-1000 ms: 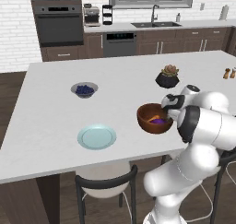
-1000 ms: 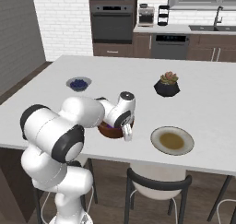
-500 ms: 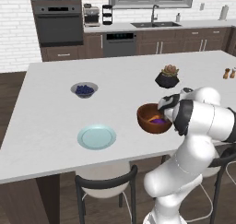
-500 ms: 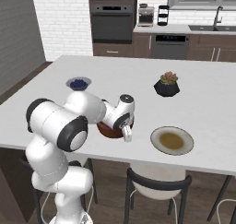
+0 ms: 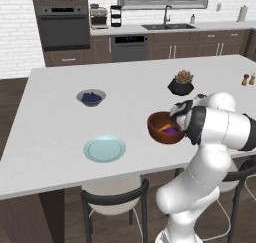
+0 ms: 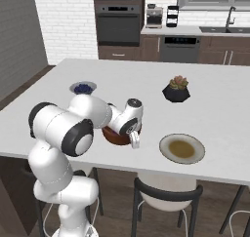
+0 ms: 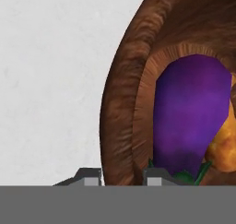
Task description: Pick the chicken drumstick and eggplant from their plates and place them in the bowl. Then put the bowl in the fridge.
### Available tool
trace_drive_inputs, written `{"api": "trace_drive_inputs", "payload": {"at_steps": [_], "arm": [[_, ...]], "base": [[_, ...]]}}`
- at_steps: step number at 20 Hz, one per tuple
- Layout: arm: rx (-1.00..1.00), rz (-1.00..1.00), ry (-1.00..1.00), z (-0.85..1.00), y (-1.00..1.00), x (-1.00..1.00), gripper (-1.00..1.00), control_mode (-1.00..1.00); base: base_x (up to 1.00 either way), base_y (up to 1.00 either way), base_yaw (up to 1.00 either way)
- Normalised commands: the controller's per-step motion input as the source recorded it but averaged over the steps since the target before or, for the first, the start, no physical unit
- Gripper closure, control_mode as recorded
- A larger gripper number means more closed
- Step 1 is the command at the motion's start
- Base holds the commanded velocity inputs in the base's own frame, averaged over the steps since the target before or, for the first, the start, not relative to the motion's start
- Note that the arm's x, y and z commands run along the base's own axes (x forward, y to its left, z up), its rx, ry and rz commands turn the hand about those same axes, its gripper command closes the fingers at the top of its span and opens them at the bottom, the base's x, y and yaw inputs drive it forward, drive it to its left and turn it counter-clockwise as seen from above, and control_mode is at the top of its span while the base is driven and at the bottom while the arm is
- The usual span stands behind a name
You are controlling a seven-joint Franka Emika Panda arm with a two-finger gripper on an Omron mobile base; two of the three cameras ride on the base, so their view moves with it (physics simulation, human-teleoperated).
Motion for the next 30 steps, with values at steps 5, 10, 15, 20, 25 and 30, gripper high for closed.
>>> {"api": "trace_drive_inputs", "payload": {"at_steps": [5, 10, 15, 20, 25, 30], "arm": [[0.00, 0.00, 0.00, -0.05, 0.06, -0.12, 1.00, -1.00], [-0.03, -0.03, -0.04, 0.79, 0.02, -0.57, 1.00, -1.00], [-0.01, -0.09, 0.00, 0.92, 0.29, -0.66, 1.00, -1.00], [0.00, -0.25, 0.00, 0.68, 0.24, -0.64, 1.00, -1.00], [0.00, -0.38, 0.04, 0.65, 0.31, -0.53, 1.00, -1.00], [0.00, -0.33, 0.05, 0.88, 0.15, -0.68, 1.00, -1.00]], "base": [[0.00, 0.00, 0.00], [0.00, 0.00, 0.00], [0.00, 0.00, 0.00], [0.00, 0.00, 0.00], [0.00, 0.00, 0.00], [0.00, 0.00, 0.00]]}}
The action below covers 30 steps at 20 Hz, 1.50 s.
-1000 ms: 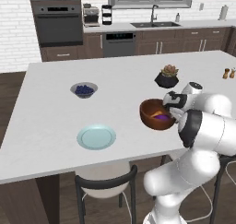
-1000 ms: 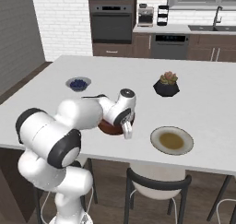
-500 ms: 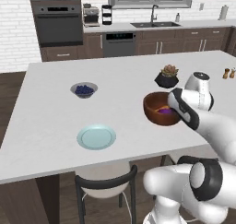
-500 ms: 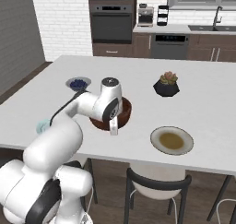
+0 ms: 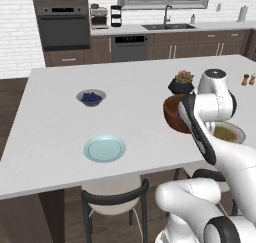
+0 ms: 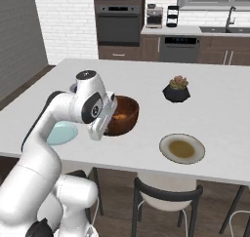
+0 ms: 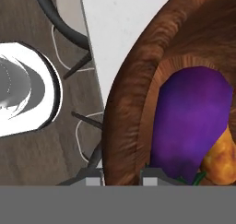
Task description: Pick the chicken drumstick and eggplant from their plates and place them in the bowl. Then put the bowl in the fridge.
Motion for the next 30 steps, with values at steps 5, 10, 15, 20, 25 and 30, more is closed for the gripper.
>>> {"api": "trace_drive_inputs", "payload": {"at_steps": [5, 10, 15, 20, 25, 30], "arm": [[0.00, -0.22, 0.03, 0.90, 0.21, -0.76, 1.00, -1.00], [0.00, -0.13, 0.00, 0.60, 0.32, -0.75, 1.00, -1.00], [0.01, 0.04, -0.08, 0.19, 0.17, -0.75, 1.00, -1.00], [0.00, 0.45, -0.61, -0.20, 0.12, -0.25, 1.00, -1.00], [0.00, 0.08, -0.13, 0.00, 0.05, -0.11, 1.00, 1.00], [0.00, 0.00, 0.00, 0.00, 0.00, 0.00, 1.00, 1.00]], "base": [[0.00, 0.00, 0.00], [0.00, 0.00, 0.00], [0.00, 0.00, 0.00], [0.00, 0.00, 0.00], [-0.48, 0.07, 0.05], [-0.86, -0.02, 0.00]]}}
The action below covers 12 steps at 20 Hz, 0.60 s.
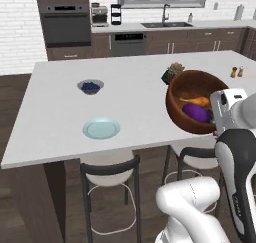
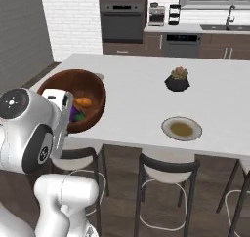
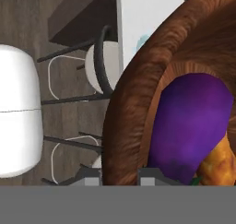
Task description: Pick the chicken drumstick and eggplant from their plates and place them in the bowl. Then put the bowl in the fridge.
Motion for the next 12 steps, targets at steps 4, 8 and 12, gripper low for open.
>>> {"api": "trace_drive_inputs", "payload": {"at_steps": [4, 8, 12], "arm": [[0.00, 0.00, 0.00, 0.00, 0.00, 0.00, 1.00, 1.00], [0.00, 0.00, 0.00, 0.00, 0.00, 0.00, 1.00, 1.00], [0.00, 0.00, 0.00, 0.00, 0.00, 0.00, 1.00, 1.00]], "base": [[-0.75, -0.42, 0.00], [-0.44, -0.12, 0.00], [-0.57, -0.48, 0.00]]}}
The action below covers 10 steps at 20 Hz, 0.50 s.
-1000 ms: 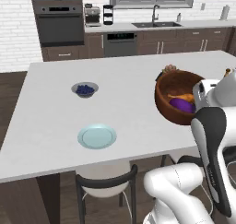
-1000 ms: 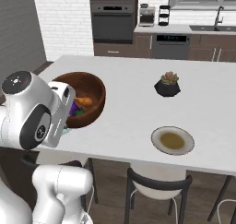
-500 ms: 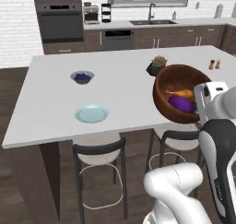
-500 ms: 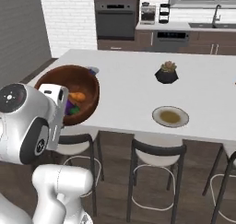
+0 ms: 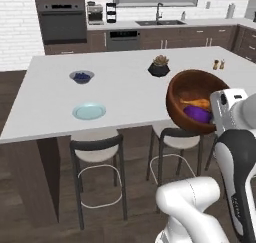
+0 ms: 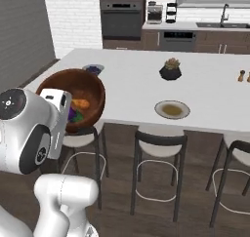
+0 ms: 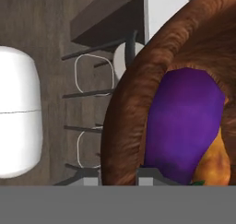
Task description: Pick the chicken drumstick and eggplant from their plates and place them in the bowl. Then put the bowl in the fridge.
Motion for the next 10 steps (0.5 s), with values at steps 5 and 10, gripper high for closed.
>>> {"api": "trace_drive_inputs", "payload": {"at_steps": [5, 10], "arm": [[0.00, 0.00, 0.00, 0.00, 0.00, 0.00, 1.00, 1.00], [0.00, 0.00, 0.00, 0.00, 0.00, 0.00, 1.00, 1.00]], "base": [[-0.47, -0.70, 0.00], [-0.12, -0.54, -0.41]]}}
